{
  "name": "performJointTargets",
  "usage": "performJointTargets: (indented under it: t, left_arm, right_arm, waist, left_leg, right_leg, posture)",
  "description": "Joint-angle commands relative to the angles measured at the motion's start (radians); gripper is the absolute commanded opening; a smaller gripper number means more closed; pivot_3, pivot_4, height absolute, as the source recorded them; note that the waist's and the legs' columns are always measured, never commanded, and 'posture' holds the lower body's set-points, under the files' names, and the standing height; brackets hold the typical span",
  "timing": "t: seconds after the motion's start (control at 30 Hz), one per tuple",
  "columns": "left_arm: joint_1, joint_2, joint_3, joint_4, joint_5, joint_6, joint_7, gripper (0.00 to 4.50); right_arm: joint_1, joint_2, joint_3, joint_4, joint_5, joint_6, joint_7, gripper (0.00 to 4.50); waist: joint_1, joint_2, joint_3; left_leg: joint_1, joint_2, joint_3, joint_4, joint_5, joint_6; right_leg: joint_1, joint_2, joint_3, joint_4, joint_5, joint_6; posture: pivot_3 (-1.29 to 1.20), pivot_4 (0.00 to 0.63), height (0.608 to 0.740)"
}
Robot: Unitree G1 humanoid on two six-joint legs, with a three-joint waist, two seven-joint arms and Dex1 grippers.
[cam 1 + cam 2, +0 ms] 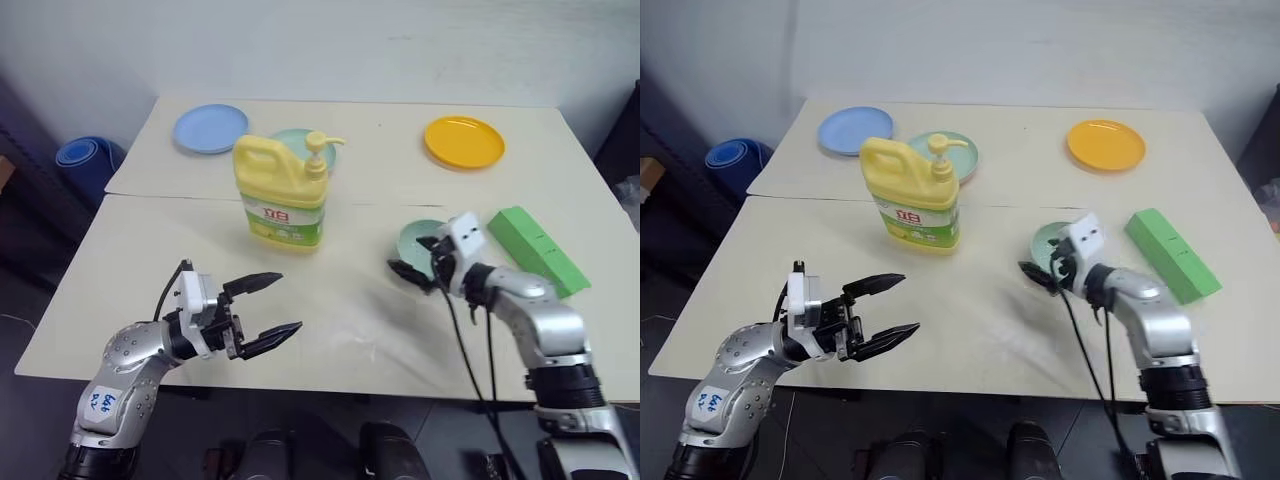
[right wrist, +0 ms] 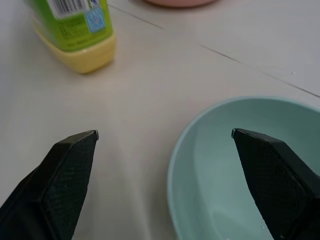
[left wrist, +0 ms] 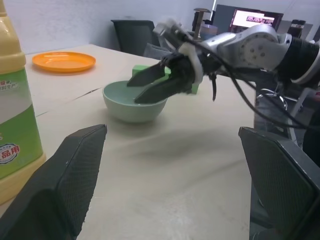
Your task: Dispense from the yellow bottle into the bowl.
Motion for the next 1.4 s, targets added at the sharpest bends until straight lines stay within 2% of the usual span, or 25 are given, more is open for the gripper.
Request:
performJointTargets:
  t: [0.03,0.13,0.2,0.5,0.6,0.7,0.77,0.87,1.03,1.13,1.27,1.4]
  left_arm:
    - [-0.003,-0.002,0.003,-0.032,0.002,-0.009,0.006,4.50]
    - [-0.002,-0.004,0.007,-0.037,0.003,-0.010,0.014,4.50]
    - [0.000,-0.004,0.013,-0.039,0.005,-0.012,0.022,4.50]
    - [-0.019,-0.009,0.036,-0.038,-0.001,-0.016,0.064,4.50]
    - [-0.063,-0.011,0.088,-0.038,-0.095,0.033,0.080,4.50]
    - [-0.156,-0.015,0.155,-0.035,-0.187,0.090,0.145,3.90]
    - [-0.259,-0.013,0.182,-0.019,-0.216,0.119,0.194,3.35]
    - [-0.406,0.001,0.180,0.025,-0.209,0.162,0.243,2.37]
    - [-0.643,0.000,0.109,0.181,-0.075,0.149,0.280,1.01]
    - [-0.750,-0.032,0.094,0.300,-0.008,0.106,0.301,0.17]
    - [-0.859,-0.067,0.064,0.430,0.024,0.094,0.254,0.07]
    - [-0.911,-0.098,0.046,0.499,0.059,0.071,0.232,0.07]
  right_arm:
    - [-0.011,0.048,0.034,0.014,-0.061,-0.030,-0.082,4.46]
    - [-0.018,0.085,0.056,0.045,-0.103,-0.029,-0.134,3.86]
    - [-0.025,0.105,0.061,0.059,-0.127,-0.026,-0.171,3.30]
    - [-0.043,0.097,0.054,0.073,-0.173,-0.047,-0.192,0.10]
    - [-0.056,0.051,0.055,0.063,-0.160,-0.075,-0.114,0.02]
    - [-0.076,-0.002,0.049,-0.007,-0.081,-0.075,0.044,0.00]
    - [-0.110,-0.082,0.082,-0.078,-0.061,-0.033,0.162,0.00]
    - [-0.197,-0.154,0.104,-0.130,-0.030,0.046,0.256,0.00]
    - [-0.386,-0.203,0.180,-0.111,-0.047,0.122,0.357,0.00]
    - [-0.493,-0.186,0.223,-0.050,-0.060,0.149,0.386,0.00]
    - [-0.649,-0.133,0.285,0.092,-0.092,0.111,0.428,0.00]
    - [-0.723,-0.096,0.310,0.187,-0.124,0.073,0.439,0.00]
  waist:
    - [-0.004,0.000,0.000]
    - [-0.007,0.000,0.000]
    - [-0.009,0.000,0.000]
    - [-0.025,0.000,0.000]
    - [-0.023,0.000,0.000]
    - [-0.021,-0.001,0.000]
    - [-0.022,0.000,0.000]
    - [-0.023,-0.001,0.000]
    - [-0.026,-0.001,0.001]
    - [-0.029,-0.001,0.001]
    - [-0.036,-0.002,0.001]
    - [-0.046,-0.002,0.001]
  left_leg:
    - [0.000,0.000,0.000,0.000,0.000,0.000]
    - [0.000,0.000,0.000,0.000,0.000,0.000]
    - [0.000,0.000,0.000,0.000,0.000,0.000]
    - [0.000,0.000,-0.001,-0.002,0.000,0.000]
    - [0.001,0.001,-0.001,-0.001,0.000,0.000]
    - [0.000,0.000,-0.001,-0.001,0.000,0.000]
    - [0.000,0.000,-0.001,-0.001,0.000,0.000]
    - [0.000,0.000,-0.002,0.000,0.000,0.000]
    - [0.000,0.000,-0.002,-0.001,0.000,0.000]
    - [0.000,0.000,-0.002,-0.002,0.000,0.000]
    - [-0.001,0.000,-0.002,-0.001,0.000,0.000]
    - [-0.001,0.000,-0.004,-0.001,0.000,0.000]
  right_leg:
    - [0.000,0.000,0.000,0.000,0.000,0.000]
    - [0.000,0.000,0.000,0.000,0.000,0.000]
    - [0.000,0.000,0.000,0.000,0.000,0.000]
    - [0.000,0.000,0.000,0.000,0.000,0.000]
    - [0.000,0.000,0.000,0.001,0.000,0.000]
    - [0.000,0.000,0.000,0.000,0.000,0.000]
    - [0.000,0.000,0.000,0.000,0.000,0.000]
    - [0.000,0.000,-0.001,0.001,0.000,0.000]
    - [0.000,0.001,-0.002,0.000,0.000,0.000]
    - [0.000,0.001,-0.003,0.000,0.000,0.000]
    - [-0.001,0.001,-0.003,0.001,0.000,0.000]
    - [-0.001,0.000,-0.005,0.001,0.000,0.000]
  posture:
    - [0.00,0.150,0.740]
    - [0.00,0.150,0.740]
    - [0.00,0.150,0.740]
    - [0.00,0.150,0.740]
    - [0.00,0.150,0.740]
    - [0.00,0.150,0.740]
    - [0.00,0.150,0.740]
    - [0.00,0.150,0.740]
    - [0.00,0.150,0.740]
    - [0.00,0.150,0.740]
    - [0.00,0.150,0.740]
    - [0.00,0.150,0.740]
